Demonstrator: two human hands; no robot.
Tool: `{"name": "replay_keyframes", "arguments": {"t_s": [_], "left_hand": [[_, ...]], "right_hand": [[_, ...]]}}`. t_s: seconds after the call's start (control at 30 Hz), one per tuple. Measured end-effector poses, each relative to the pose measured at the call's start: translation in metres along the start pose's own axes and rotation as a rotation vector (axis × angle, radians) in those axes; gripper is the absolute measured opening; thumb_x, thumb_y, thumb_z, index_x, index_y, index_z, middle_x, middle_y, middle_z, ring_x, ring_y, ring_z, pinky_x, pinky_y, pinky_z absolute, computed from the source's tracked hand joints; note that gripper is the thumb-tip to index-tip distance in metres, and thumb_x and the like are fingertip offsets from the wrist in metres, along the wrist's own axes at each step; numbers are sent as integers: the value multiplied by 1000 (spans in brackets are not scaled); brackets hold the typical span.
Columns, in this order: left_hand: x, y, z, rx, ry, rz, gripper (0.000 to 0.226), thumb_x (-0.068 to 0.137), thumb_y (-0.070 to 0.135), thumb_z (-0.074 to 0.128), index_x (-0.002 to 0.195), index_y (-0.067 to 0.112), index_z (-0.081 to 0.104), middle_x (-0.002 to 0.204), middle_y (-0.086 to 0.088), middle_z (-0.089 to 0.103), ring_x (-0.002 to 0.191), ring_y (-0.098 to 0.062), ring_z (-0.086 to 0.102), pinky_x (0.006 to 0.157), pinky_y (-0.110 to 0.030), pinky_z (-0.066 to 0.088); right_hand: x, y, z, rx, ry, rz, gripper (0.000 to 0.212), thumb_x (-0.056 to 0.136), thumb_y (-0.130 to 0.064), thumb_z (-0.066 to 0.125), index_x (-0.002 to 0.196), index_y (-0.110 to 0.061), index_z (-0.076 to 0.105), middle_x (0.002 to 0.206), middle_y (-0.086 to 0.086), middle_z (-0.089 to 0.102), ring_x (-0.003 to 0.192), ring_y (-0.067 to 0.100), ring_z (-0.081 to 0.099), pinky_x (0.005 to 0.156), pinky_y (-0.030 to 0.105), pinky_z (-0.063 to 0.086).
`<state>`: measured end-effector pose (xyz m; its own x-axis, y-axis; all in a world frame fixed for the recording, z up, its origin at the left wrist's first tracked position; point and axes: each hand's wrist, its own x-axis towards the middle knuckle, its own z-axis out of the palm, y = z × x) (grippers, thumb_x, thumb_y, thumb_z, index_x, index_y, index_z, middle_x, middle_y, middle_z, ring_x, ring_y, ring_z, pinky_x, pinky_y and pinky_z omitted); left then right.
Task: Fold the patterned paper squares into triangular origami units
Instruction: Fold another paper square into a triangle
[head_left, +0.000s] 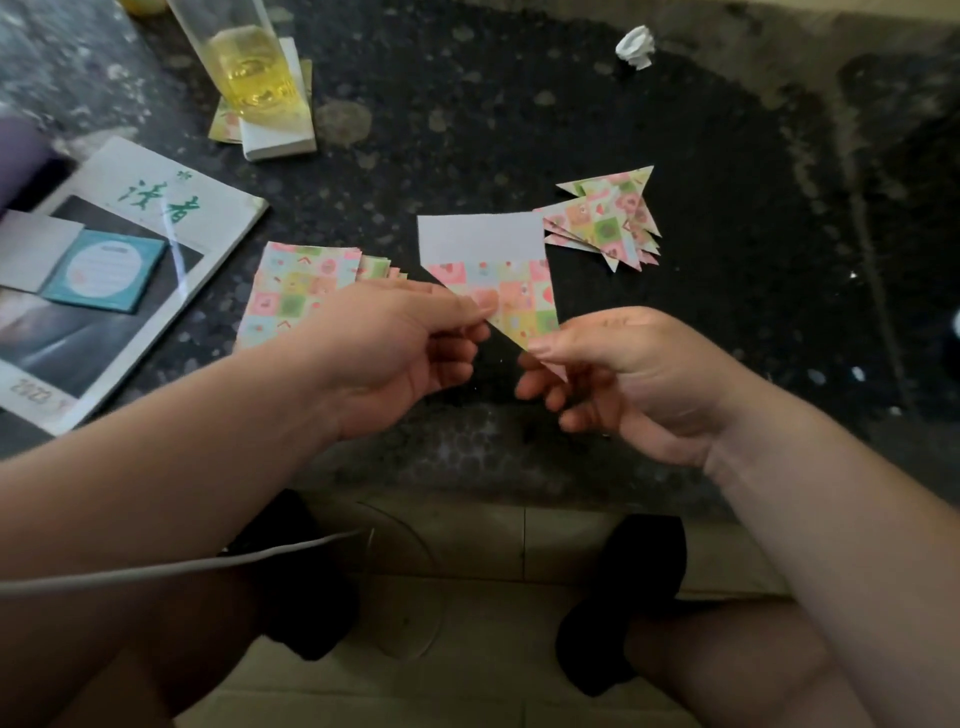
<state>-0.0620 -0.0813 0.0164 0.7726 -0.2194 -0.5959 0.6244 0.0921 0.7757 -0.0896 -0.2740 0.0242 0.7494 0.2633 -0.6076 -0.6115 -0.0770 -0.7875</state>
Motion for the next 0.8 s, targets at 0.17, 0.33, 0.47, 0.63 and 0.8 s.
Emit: {"name": "replay_keyframes", "arguments": {"t_s": [0.17,0.33,0.47,0.63,0.8], "left_hand": [[-2,-3,2,28,-6,7,17,87,10,73,72,8,65,67,-5,65,55,-10,56,51,-22,50],[-3,-1,1,31,1,11,15,89,10,72,76,7,66,67,-5,65,56,-10,57,52,-22,50],[3,12,-10,-15,61,40,17,91,11,71,75,11,64,64,-2,62,54,-9,53,51,-20,48],[-1,-1,-4,11,5,24,18,89,10,71,71,9,66,66,-4,64,55,-9,56,52,-22,49],[-3,-13,7,39,-90,-31,13,84,17,74,78,6,72,74,-8,69,63,-12,60,54,-23,50]], "right_hand": [[4,4,5,10,91,-13,22,90,-3,65,69,-4,70,63,12,66,52,15,51,45,23,39],[0,4,0,-37,62,-3,27,90,-1,62,65,-6,70,61,13,64,49,15,50,42,22,38],[-8,1,-14,-114,0,28,21,90,4,59,73,1,70,65,17,68,50,16,53,41,21,43],[-9,-5,-15,-108,-107,39,30,80,-21,79,101,-1,73,95,20,77,76,22,68,64,31,57],[-2,-1,5,-165,-51,-27,20,92,-23,71,79,-8,71,63,9,67,50,12,52,43,18,36]]}}
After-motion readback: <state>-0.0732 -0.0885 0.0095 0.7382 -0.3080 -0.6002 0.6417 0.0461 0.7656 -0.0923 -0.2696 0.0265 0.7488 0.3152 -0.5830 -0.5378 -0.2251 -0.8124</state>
